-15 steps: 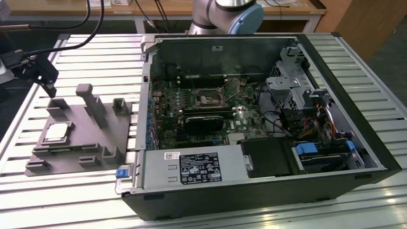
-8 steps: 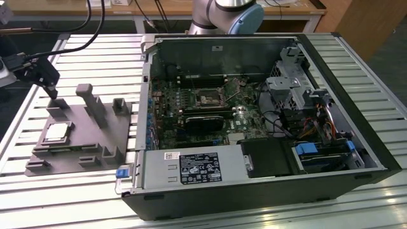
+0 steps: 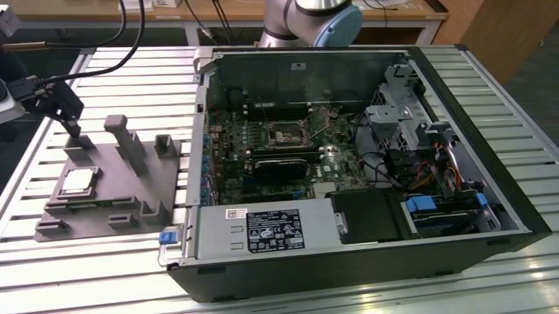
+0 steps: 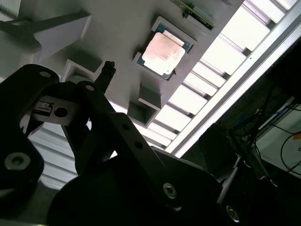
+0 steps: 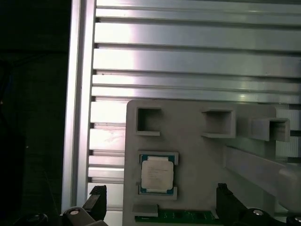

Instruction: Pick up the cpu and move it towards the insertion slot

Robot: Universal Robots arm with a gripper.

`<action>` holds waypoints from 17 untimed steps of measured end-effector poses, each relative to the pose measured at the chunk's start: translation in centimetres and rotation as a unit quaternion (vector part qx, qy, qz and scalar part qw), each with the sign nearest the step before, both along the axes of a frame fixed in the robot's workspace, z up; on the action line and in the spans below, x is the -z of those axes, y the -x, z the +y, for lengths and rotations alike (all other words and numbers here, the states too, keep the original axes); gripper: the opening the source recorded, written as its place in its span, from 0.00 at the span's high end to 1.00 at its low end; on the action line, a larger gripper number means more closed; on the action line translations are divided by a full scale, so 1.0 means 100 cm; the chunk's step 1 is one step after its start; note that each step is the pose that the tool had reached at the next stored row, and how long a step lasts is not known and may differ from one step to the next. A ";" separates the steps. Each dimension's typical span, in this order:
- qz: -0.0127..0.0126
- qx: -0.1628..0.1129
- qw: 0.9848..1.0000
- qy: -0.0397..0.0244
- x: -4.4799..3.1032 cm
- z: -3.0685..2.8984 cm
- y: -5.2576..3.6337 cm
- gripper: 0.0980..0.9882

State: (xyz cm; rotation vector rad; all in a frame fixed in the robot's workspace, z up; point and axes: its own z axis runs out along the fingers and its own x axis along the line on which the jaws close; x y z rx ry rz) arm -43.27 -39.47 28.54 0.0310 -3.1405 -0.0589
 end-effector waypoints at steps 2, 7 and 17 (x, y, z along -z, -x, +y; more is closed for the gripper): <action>0.000 0.000 1.000 0.000 0.0007 0.0000 0.0000 0.00; 0.000 0.000 1.000 0.000 0.0027 0.0000 0.0001 0.00; 0.000 0.000 1.000 0.000 0.0071 0.0000 0.0002 0.00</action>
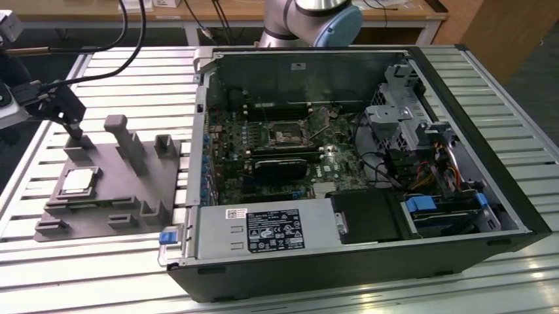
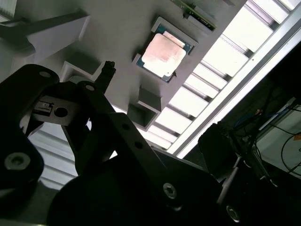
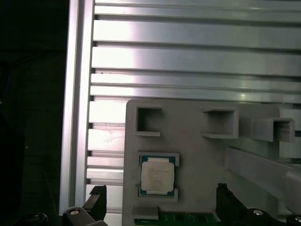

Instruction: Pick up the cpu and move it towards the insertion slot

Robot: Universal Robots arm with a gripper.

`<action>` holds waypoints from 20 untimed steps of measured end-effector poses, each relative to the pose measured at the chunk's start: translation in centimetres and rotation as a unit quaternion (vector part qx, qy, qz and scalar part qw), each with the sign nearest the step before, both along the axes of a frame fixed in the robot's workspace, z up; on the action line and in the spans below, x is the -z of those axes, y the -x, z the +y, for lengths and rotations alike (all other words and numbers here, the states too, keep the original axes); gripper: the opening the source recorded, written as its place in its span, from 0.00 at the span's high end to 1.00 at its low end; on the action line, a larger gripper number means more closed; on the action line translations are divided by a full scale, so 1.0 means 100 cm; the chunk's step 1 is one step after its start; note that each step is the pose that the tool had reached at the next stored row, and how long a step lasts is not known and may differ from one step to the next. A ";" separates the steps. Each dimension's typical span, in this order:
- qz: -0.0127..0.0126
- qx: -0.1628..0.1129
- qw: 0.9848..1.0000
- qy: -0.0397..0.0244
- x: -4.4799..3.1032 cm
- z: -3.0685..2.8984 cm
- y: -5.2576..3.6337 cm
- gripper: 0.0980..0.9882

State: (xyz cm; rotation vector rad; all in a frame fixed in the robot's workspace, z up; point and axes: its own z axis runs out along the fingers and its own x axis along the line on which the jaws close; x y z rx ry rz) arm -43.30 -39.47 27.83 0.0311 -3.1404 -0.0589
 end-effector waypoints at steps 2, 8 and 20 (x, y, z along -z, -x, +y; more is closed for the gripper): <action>0.000 0.000 1.000 0.000 0.0010 0.0000 0.0000 0.00; 0.000 0.000 1.000 0.000 0.0038 0.0000 0.0001 0.00; 0.000 0.000 1.000 0.000 0.0094 0.0000 0.0002 0.00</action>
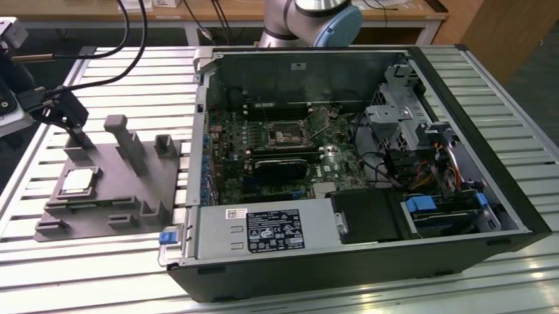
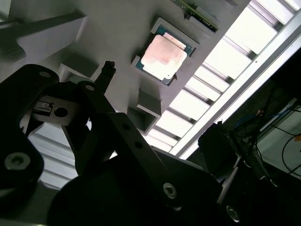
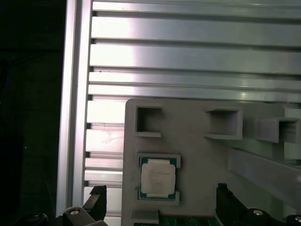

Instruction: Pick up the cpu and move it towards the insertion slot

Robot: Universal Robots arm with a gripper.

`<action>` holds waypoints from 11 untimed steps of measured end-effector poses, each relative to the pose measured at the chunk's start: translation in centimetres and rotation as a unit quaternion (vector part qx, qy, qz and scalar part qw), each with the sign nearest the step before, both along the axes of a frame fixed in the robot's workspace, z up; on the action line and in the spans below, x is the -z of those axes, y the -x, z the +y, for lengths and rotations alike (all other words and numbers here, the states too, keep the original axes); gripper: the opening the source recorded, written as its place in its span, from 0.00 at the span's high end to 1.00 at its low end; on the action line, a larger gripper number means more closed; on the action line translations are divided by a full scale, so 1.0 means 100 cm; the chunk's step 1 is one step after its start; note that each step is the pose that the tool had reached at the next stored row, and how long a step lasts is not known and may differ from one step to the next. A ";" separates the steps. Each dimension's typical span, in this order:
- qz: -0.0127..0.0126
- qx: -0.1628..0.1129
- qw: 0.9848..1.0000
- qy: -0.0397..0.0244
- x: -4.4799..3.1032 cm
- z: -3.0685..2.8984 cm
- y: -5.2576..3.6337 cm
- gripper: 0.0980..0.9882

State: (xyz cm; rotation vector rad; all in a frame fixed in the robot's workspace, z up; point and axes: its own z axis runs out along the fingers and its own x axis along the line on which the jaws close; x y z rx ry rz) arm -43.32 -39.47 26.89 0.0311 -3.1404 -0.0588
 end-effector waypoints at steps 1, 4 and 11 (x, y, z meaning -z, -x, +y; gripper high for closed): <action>0.000 0.000 1.000 0.000 0.0005 0.0000 0.0000 0.00; 0.000 0.000 1.000 0.000 0.0017 0.0000 0.0000 0.00; 0.000 0.000 1.000 0.000 0.0050 0.0000 0.0001 0.00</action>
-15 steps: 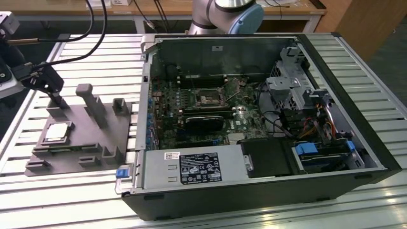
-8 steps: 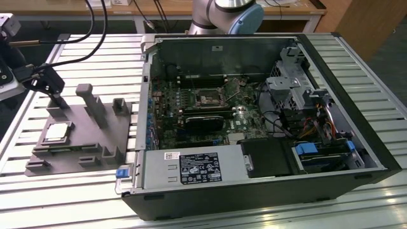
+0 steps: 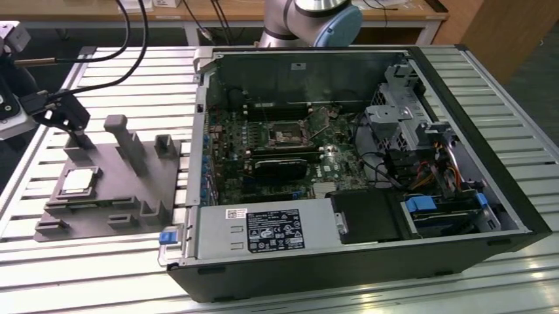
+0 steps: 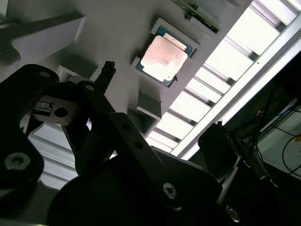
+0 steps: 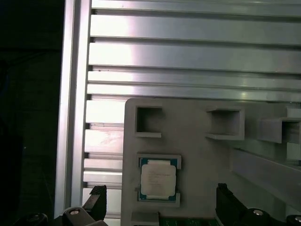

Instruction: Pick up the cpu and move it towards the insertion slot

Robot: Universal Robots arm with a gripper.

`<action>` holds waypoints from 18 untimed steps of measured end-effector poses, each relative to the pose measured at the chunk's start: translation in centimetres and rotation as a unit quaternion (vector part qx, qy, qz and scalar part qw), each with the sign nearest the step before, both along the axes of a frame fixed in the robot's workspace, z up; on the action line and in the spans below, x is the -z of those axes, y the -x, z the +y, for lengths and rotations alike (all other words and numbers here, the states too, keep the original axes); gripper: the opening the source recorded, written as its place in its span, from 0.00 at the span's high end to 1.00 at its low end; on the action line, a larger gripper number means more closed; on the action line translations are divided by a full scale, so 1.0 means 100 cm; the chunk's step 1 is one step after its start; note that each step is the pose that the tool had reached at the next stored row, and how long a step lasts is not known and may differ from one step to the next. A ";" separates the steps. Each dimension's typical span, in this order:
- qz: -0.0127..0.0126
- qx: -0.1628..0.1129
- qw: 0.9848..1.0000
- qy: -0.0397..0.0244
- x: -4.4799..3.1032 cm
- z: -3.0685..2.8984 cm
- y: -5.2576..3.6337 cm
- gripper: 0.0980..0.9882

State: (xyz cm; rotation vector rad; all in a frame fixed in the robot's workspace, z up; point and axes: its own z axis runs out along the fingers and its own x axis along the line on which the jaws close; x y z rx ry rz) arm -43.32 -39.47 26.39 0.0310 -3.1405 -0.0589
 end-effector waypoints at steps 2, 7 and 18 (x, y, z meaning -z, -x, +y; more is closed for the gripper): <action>0.000 0.000 1.000 0.000 0.0014 -0.0001 0.0001 0.00; 0.000 0.000 1.000 0.000 0.0060 -0.0008 0.0002 0.00; 0.000 0.000 1.000 0.000 0.0143 -0.0024 0.0002 0.02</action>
